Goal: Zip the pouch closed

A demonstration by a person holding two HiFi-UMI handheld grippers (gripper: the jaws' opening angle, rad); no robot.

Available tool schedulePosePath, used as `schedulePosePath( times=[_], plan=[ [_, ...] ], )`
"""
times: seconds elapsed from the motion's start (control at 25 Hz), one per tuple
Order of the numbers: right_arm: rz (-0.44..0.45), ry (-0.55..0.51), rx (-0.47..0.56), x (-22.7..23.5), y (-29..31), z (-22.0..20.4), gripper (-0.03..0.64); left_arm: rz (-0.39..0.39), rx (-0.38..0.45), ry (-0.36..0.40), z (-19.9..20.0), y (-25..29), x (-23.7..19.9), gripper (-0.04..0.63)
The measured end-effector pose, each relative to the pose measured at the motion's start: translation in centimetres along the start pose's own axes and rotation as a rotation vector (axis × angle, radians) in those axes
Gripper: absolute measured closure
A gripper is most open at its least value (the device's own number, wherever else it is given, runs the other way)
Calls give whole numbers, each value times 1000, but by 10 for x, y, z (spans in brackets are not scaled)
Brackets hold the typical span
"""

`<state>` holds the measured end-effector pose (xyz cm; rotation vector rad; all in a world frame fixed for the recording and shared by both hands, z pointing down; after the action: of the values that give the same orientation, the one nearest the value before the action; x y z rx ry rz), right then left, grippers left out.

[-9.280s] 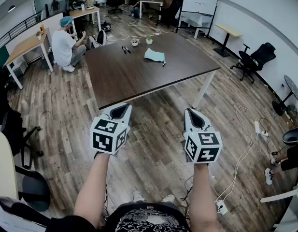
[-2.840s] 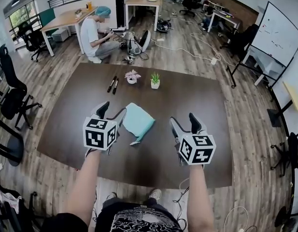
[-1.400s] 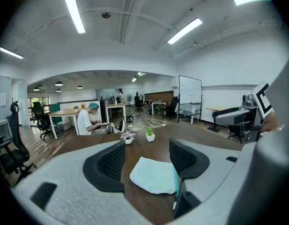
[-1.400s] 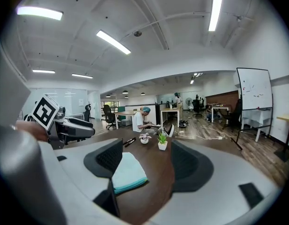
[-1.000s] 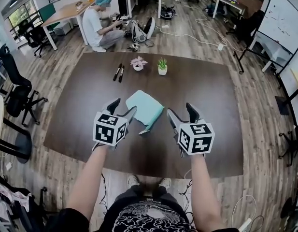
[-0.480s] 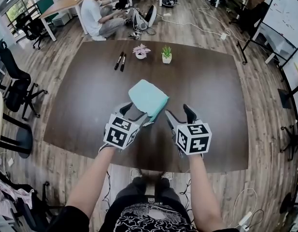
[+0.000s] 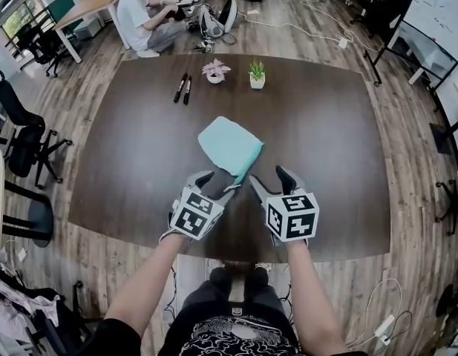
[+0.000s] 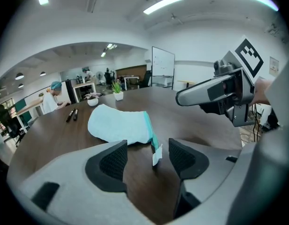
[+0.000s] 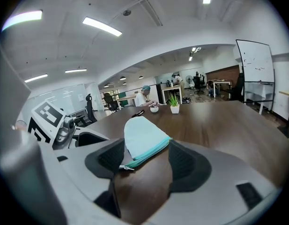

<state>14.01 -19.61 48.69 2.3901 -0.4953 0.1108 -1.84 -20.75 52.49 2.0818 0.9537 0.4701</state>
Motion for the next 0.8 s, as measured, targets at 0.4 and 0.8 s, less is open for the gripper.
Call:
schedulePosePath(
  times=[0.4,0.8],
  plan=[
    [-14,48,-27,-2,3,-19,325,-36,-60,111,-16,25,15,356],
    [-21,67,-48,1,4,-34,328,-44,-88,138,-20,41,17,446]
  ],
)
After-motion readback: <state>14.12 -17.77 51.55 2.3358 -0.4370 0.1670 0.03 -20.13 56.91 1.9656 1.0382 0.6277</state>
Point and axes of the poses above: the fingertips, and each gripper's own axes: y forward along the fingers, x to its right, z out of its top, the point moved 6 cm from there along -y, backward along the fingers, and after that the axes turned 10 degrees about -x, right-handed, at the moved point
